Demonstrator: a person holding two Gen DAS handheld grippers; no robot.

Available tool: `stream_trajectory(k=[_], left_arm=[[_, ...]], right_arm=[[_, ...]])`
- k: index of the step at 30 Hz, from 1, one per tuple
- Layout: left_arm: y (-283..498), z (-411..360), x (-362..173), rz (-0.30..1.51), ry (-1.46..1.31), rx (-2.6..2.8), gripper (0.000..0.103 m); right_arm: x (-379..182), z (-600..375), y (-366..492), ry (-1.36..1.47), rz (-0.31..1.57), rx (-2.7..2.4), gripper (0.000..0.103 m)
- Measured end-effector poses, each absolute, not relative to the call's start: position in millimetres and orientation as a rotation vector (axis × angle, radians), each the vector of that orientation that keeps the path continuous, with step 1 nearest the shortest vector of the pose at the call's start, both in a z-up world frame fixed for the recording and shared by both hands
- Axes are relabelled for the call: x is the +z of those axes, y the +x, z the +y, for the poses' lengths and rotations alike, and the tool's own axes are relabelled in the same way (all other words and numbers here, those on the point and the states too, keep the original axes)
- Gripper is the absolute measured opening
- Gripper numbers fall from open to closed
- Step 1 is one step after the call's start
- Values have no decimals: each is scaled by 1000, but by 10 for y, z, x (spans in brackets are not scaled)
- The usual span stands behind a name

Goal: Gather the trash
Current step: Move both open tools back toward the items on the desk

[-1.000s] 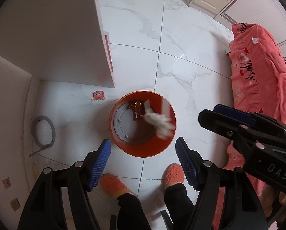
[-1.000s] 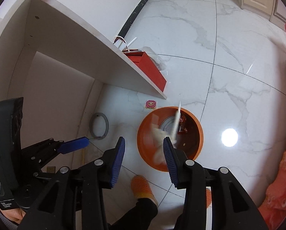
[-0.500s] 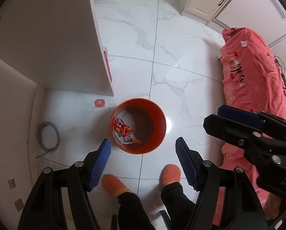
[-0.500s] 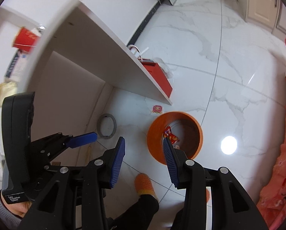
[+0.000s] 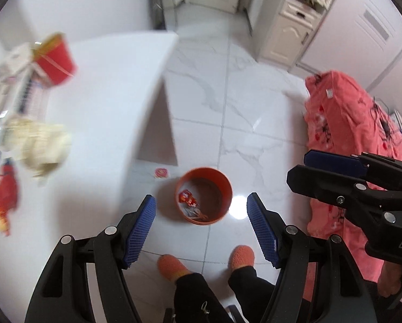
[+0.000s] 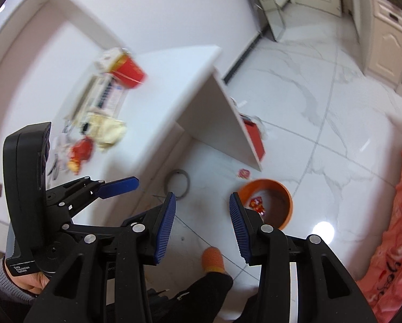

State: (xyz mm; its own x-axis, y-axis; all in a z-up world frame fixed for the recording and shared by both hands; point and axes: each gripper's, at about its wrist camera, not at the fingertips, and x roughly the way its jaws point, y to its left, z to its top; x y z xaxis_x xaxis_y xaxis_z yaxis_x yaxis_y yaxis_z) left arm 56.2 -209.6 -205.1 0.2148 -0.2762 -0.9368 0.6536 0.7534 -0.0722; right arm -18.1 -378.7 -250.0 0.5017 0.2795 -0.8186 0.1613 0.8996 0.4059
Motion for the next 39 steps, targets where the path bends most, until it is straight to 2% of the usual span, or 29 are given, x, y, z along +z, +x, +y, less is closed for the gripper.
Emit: stream_trajectory(k=[2,4,11,20,30,39], left_arm=[[547,-1936,-1866,1157,355,-625,71],[528,-1763,-1718,1131,323,-579,80],[543,-1163,-1390,1071,234,-442,80],[799,-344,-1245,1071,124,-259,80],[1213,264,-1450,1119,67,-162,80],[1687,522,-1857,1200,57,-222,80]], right_arm=[[-2344,-3643,-162,445,1036,107,43],[-2199,-3476,-115,416,1024,147,45],[-1866,-2895,77,331,975,286,45],[-1760,-2236,498,247,973,408,45],[-2037,-1701,1034,214,1038,484,45],[-2418,-1299,1520,191,1100,481,45]])
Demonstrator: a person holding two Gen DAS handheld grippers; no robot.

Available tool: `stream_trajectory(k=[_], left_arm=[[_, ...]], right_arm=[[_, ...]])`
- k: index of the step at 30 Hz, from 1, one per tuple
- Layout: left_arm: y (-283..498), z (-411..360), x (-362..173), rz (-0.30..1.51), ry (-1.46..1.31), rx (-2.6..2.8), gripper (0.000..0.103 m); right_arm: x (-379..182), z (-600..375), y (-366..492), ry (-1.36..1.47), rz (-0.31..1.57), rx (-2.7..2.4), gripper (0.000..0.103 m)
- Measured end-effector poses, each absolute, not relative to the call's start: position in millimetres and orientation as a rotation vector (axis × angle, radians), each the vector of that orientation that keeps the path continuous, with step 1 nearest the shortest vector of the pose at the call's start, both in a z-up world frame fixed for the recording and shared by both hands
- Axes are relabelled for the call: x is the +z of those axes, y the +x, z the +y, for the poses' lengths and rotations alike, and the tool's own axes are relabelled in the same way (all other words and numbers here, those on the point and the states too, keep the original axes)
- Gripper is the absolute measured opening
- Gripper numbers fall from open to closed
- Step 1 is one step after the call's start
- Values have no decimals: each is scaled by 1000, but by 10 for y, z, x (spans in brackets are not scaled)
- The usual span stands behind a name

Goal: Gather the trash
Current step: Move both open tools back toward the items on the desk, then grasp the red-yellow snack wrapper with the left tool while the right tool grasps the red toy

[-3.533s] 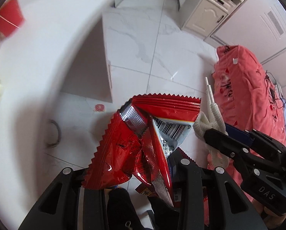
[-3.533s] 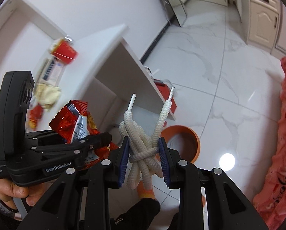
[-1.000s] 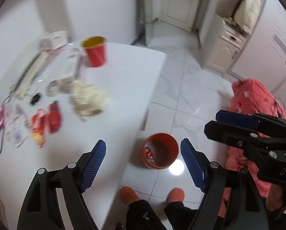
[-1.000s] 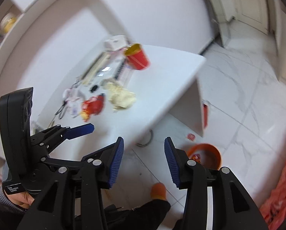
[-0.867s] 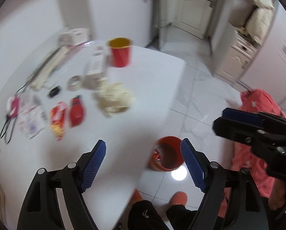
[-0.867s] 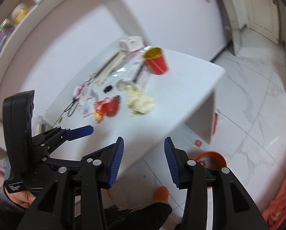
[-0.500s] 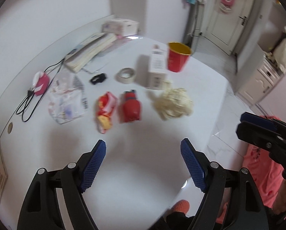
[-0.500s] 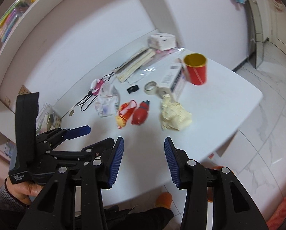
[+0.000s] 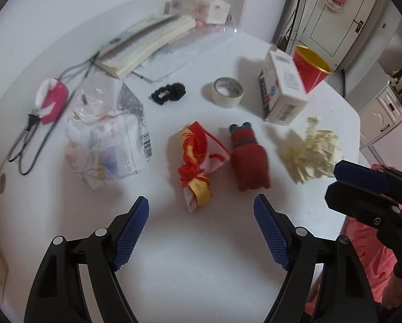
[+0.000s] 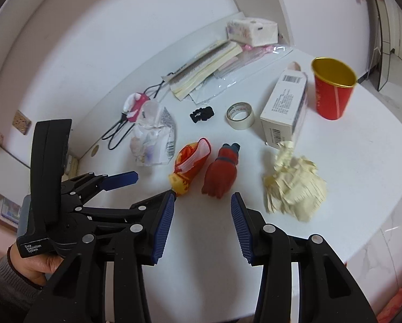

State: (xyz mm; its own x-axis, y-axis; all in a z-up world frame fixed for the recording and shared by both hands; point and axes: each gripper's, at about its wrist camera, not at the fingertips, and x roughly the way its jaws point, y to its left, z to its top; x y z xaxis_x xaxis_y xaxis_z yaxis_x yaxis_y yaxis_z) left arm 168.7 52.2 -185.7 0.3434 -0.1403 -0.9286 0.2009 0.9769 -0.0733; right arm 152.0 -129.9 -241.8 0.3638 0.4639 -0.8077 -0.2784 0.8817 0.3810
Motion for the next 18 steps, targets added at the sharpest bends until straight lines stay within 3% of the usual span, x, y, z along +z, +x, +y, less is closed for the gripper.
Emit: stream_trajectory(k=[5,11,15,18], left_arm=[[1861,574,-1991,1224,50,-279,80],[2033,586,-2151,1256,51,-339,73],[2093,581,-2221,1266,53,-385,62],[2130,616,-2278,1274,53,-396,60]], right_arm=[[-2644,-1207,1732,202,1133,457,45],[-2894,-1153,1936,219,1168,417,45],[-3042,-1132,2033,229,1192,406,45],[-3111,-1117,2077,241,1198,404,45]])
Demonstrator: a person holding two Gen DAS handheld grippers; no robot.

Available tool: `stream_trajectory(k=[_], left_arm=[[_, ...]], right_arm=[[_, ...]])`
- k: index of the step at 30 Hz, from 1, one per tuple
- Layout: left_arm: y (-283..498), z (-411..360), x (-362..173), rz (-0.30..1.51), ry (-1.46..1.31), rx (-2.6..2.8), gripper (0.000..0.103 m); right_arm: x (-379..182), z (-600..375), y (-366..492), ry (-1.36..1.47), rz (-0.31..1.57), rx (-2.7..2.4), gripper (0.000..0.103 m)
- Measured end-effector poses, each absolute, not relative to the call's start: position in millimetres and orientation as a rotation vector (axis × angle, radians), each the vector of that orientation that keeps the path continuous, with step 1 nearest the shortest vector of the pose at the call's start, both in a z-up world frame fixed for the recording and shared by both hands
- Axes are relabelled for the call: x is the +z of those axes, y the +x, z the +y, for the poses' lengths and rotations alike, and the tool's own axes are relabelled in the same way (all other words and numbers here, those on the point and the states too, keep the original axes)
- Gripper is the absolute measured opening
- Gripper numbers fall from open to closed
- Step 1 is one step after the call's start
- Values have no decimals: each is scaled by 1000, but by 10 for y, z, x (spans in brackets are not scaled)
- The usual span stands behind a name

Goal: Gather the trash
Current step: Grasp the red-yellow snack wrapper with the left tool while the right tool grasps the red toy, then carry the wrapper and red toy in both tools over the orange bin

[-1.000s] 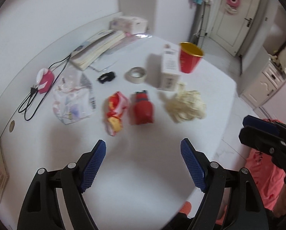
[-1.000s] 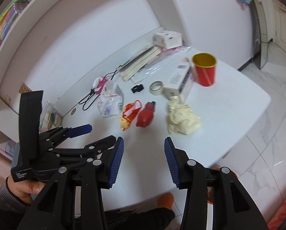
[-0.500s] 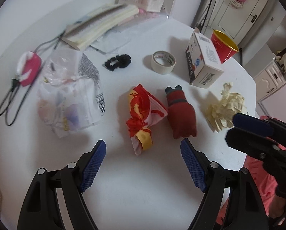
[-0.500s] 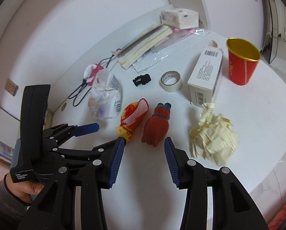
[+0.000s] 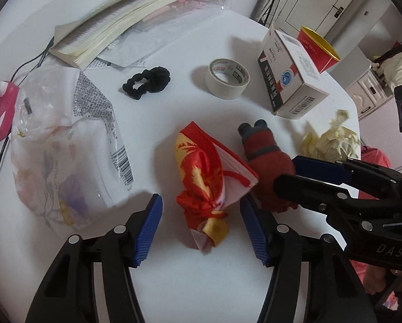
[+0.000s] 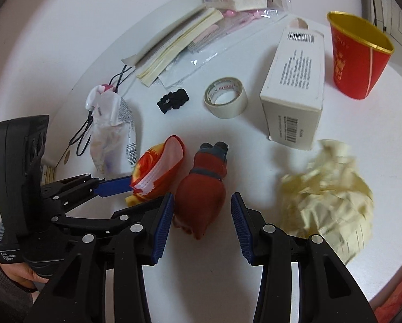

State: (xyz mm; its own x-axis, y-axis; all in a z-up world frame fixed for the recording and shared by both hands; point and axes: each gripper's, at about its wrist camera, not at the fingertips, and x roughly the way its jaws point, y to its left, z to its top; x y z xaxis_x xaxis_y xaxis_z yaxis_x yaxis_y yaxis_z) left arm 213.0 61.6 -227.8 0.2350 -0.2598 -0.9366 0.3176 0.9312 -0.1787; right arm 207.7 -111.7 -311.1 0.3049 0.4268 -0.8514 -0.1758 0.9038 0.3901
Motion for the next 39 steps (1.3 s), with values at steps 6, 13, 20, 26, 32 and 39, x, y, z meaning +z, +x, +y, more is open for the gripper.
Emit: stream_trajectory(k=[6,13,20,26,32,39], left_arm=[[2165,718,-2270,1260,43,-411,52],[2128,753,-2265,1258,44,-428,30],[2033,760,-2163,1245,29,-424,28],[1762,780,-1885,1202,49,-416,28],[1392,571,-1582,1152,77,-418,28],[920,112,-1237,1087,87,-431,28]], right_arm=[[-3202,-1048,2124,270,1223,431,44],[-3171,-946,2092,212,1197,434,35],[-3041,-1034,1984,227,1159,440,32],[-2785,-1151,1745,227,1122,469,32],[-2459,-1295,1369,228,1079,496,32],[-1994,-1624,778,212,1007,518,32]])
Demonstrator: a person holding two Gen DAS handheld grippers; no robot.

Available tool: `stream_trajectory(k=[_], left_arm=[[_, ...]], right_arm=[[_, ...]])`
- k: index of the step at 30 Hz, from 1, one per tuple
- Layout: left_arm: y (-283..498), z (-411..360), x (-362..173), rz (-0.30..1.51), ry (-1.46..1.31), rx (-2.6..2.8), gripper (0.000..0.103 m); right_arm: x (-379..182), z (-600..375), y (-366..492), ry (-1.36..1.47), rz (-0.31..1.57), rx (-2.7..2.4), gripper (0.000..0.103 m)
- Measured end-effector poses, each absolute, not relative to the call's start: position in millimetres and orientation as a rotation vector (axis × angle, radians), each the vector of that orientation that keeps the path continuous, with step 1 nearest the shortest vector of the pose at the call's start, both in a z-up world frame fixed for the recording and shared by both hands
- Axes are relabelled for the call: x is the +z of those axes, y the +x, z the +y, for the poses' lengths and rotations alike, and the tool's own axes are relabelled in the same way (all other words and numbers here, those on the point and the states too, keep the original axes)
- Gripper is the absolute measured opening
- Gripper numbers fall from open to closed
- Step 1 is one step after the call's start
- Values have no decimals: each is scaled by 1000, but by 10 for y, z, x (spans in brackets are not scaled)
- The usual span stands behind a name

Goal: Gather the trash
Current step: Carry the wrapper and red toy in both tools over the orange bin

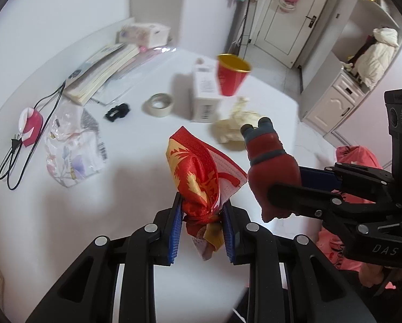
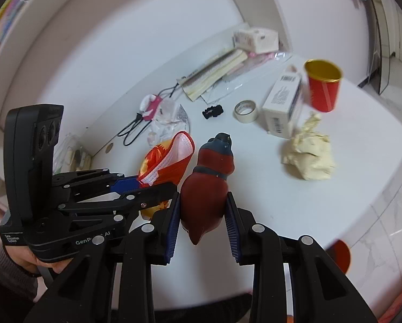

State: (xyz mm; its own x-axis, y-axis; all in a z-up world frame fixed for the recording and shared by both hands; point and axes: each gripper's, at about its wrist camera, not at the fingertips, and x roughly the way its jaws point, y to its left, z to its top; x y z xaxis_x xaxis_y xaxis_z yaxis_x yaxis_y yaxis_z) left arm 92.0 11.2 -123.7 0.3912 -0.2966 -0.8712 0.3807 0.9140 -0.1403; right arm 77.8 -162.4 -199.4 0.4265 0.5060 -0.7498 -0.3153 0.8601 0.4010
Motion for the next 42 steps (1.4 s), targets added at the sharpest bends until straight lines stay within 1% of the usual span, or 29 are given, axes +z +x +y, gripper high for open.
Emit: stream_trajectory(k=[9,17,22,25,32,42], left_arm=[[462,-656,-1015,1038,139,-527,28],[297,-1461,-969,1005,230,-687,28],[254,-1938,-1049,1009,301,-804,28],[289,-2185,-1176,1029,337,-860,28],[556,-2479,-1532,1102,363,-887,28],[880,-2645,-2327,1232,372,-870,28]], right_arm=[[-1586,-2385,59,239,918,442,32],[-1414,-3195,-474,303,853,292,32],[-1437,-3652,-724,363,834,174,32],[-1529,-3848,-779,402,841,119,32],[-1897,-4090,-652,448,903,33,32],[-2884,-4281,-180,527,1055,-59,32]])
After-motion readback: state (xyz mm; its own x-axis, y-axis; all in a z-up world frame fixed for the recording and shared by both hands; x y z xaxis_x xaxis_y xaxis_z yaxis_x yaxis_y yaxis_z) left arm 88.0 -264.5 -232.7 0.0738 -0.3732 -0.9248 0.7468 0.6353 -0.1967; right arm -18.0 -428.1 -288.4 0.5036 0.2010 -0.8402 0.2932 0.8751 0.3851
